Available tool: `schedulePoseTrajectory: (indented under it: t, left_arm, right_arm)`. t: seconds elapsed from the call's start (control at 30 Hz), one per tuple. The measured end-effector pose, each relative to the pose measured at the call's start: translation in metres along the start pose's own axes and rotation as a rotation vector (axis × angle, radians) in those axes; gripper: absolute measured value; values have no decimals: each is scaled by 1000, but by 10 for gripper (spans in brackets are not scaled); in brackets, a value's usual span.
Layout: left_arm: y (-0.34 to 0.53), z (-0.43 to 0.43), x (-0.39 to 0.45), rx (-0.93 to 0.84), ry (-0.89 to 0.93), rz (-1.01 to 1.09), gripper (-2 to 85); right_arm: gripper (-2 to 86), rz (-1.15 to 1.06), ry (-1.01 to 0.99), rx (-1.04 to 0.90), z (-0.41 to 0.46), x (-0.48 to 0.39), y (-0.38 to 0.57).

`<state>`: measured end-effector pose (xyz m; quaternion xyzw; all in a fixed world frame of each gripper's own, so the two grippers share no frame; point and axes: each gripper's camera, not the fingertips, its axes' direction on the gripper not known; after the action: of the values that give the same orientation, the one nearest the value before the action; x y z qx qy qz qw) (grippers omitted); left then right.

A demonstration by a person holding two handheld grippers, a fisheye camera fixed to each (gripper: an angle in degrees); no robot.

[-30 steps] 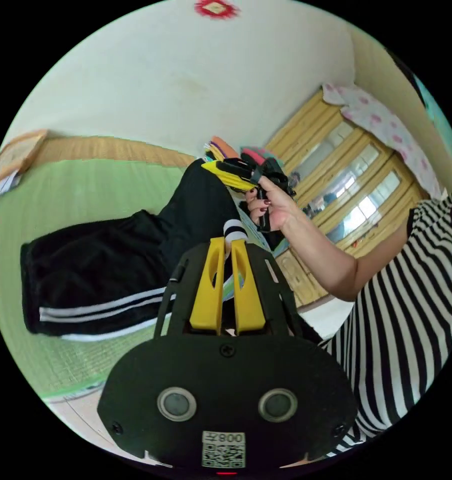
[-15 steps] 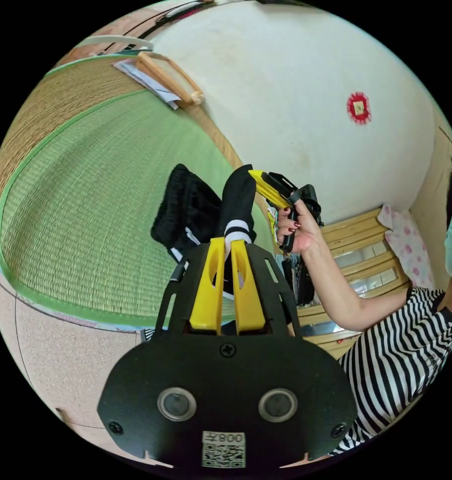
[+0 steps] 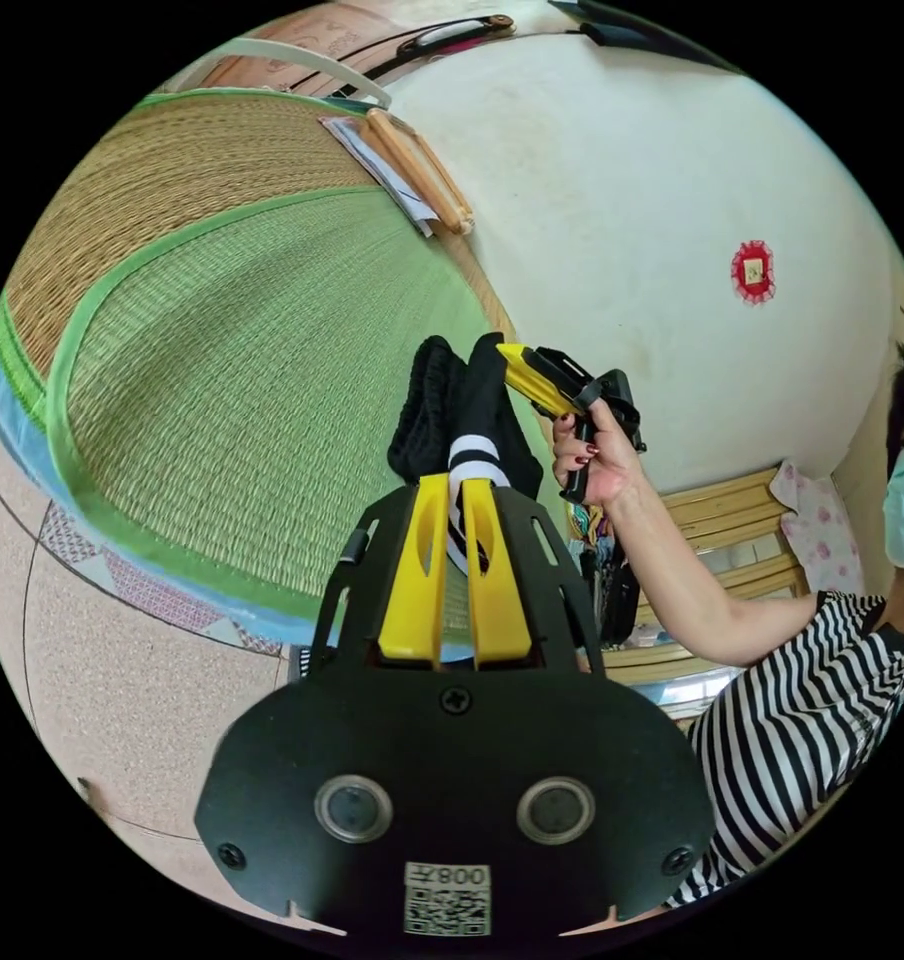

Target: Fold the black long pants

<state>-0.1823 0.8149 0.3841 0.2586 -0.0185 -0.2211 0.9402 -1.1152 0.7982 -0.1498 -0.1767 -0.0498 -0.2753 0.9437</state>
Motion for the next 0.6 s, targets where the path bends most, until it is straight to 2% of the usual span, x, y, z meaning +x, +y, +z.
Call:
schedulePoseTrajectory:
  t: [0.17, 0.33, 0.5, 0.6]
  left_arm:
    - [-2, -12, 4, 20, -178, 30, 8]
    - [-17, -13, 32, 15, -145, 182, 3]
    - [-48, 5, 51, -34, -192, 274, 2]
    - [-61, 19, 52, -102, -326, 271, 2]
  right_arm:
    - [21, -39, -33, 18, -25, -31, -12]
    - [7, -144, -53, 68, -60, -69, -7]
    - [2, -167, 56, 6, -52, -96, -28]
    - [1, -197, 205, -80, -32, -114, -48]
